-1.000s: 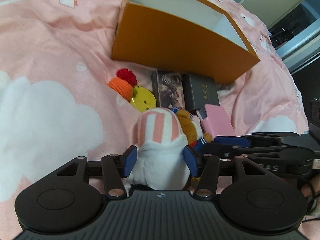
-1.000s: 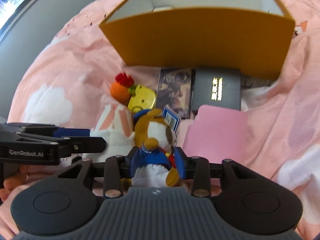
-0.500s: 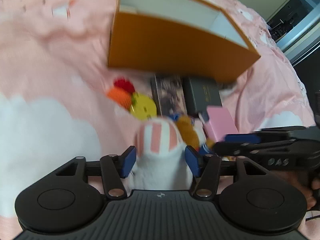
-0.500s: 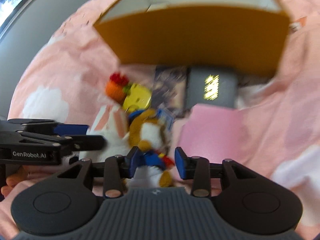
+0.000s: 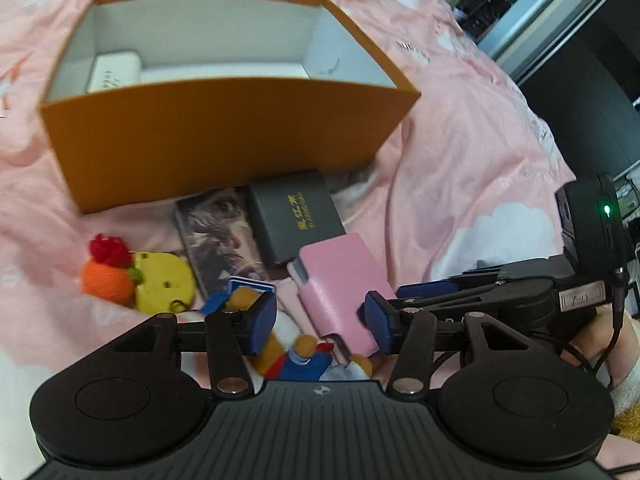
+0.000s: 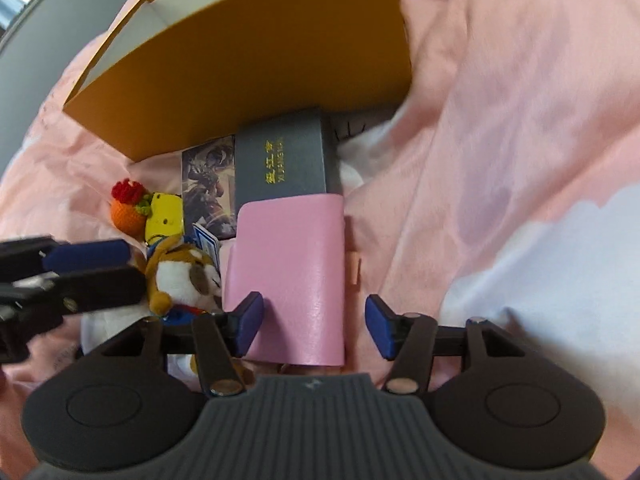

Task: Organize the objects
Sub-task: 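Grasp the pink flat case with the right gripper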

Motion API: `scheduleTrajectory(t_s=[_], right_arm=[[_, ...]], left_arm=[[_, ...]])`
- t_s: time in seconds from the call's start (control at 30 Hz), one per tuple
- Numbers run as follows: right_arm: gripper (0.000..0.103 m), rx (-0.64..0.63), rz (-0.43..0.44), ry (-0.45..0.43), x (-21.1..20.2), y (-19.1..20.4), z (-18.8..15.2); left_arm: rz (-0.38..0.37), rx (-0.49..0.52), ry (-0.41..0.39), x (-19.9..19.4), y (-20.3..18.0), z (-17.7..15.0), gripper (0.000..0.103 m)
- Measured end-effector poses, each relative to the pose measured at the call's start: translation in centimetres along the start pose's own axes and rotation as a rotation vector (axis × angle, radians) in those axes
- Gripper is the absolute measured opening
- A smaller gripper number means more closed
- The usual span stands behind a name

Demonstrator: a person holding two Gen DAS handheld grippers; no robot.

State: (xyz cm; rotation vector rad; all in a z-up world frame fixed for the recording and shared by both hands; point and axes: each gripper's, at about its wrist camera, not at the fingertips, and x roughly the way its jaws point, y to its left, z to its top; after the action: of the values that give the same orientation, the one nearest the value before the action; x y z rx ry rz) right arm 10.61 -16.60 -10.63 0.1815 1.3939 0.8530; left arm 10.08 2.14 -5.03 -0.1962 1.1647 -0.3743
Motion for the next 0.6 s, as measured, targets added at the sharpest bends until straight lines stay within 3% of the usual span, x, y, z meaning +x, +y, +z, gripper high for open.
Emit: scheduleTrajectory(t_s=[0.1,0.2,0.33,0.43,0.5,0.6], right_arm=[[0.061,0.069,0.072,0.017,1.2,-1.4,0.2],[0.046,0.129,0.156,0.019,1.6,-2.7,0.2],[0.028,0.12,0.168,-0.022,0.2,-2.7,-0.1],[0.02,0.121,0.202,-0.059,-1.2,-3.1,0.1],[0.019,0.089,0.166,-0.105,-2.7,-2.7,0.1],[0.018,0.011,0.032,-0.189,-5.3,-2.0,0.0]], left_arm=[[-0.004,-0.026,0.02,1.5,0.4,0.3,0.059],[0.005,-0.038,0.037,2.6,0.5,0.4,0.059],[0.009,-0.052,0.058,3.3,0.8,0.4,0.059],[0.007,-0.052,0.052,3.2,0.7,0.5,0.059],[-0.012,-0.045,0.055,3.1,0.5,0.6,0.059],[-0.025,-0.04,0.089,3.7,0.1,1.0,0.059]])
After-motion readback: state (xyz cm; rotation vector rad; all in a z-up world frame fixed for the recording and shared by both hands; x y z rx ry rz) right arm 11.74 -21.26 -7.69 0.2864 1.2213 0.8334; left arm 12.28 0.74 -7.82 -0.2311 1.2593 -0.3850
